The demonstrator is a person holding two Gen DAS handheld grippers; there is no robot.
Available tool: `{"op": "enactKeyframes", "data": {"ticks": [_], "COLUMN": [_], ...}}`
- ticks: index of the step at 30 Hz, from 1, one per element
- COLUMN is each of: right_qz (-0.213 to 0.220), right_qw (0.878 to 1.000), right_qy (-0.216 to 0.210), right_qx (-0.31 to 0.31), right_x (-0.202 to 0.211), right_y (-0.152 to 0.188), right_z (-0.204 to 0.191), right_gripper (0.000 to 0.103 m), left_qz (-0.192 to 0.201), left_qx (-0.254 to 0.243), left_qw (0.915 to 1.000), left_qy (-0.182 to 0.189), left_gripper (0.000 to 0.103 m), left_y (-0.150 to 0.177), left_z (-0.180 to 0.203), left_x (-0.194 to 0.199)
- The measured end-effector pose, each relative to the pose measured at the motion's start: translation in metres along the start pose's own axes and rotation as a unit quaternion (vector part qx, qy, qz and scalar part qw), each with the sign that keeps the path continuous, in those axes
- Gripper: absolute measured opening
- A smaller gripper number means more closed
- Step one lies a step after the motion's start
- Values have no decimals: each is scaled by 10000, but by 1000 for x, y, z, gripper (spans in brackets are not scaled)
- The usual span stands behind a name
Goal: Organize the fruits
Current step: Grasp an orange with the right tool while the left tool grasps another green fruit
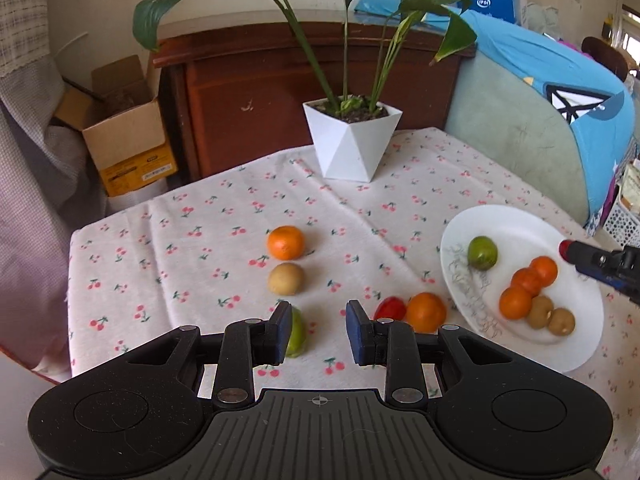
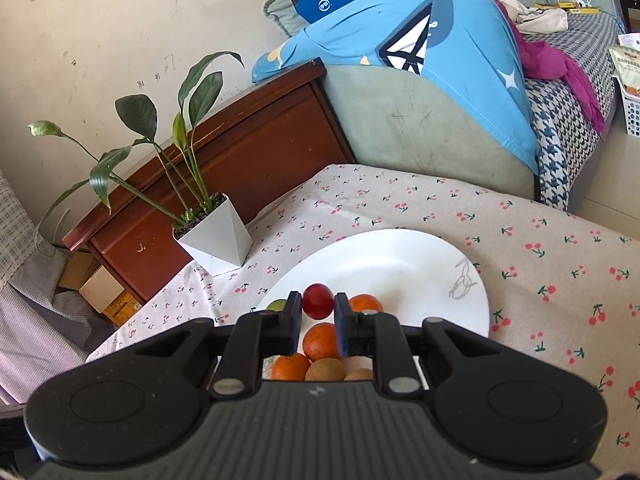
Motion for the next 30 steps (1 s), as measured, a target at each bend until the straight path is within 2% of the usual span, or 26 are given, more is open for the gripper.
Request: {"op": "enactKeyframes", "data": {"ticks": [4,13,17,20,24,30], "right_qz": [-57,-184,-186,-142,-99,-140], "right_qw": [10000,9998,9998,9999,9999,9997], "right_qy": [6,-30,-6,25,59,146], "right_qx": [23,58,11,-66,-93,-163], "right_x": [-4,-10,-10,-8,-5,-4], "right_y": [3,9,8,6,4,5], "right_z": [-2,-5,-2,2,5,14], "right_gripper": [17,17,17,17,17,17], "left_qz": [-109,-175,-129,75,343,418], "left_qx": [51,249,264,289,214,51], "left_qw": [9999,9992,9994,9995,9987,9957], "left_qy": [-58,-252,-190,-59,313,830], "left_gripper": [33,33,23,23,23,23], "left_y": [9,11,11,1,-16,-27], "left_z": [-8,-16,-10,0,26,70], "left_x": [-4,-28,-31,-22,-10,-13]}}
Point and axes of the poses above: each gripper's, at about its wrist camera, not at the fingertips, and x roughly against the way its jaws point, z to its right, y to its underside, the point moved 8 cm from there along -x, roughly the way its jaws point, and after that the axes turned 5 degrees about -z, right-handed, at the moved point
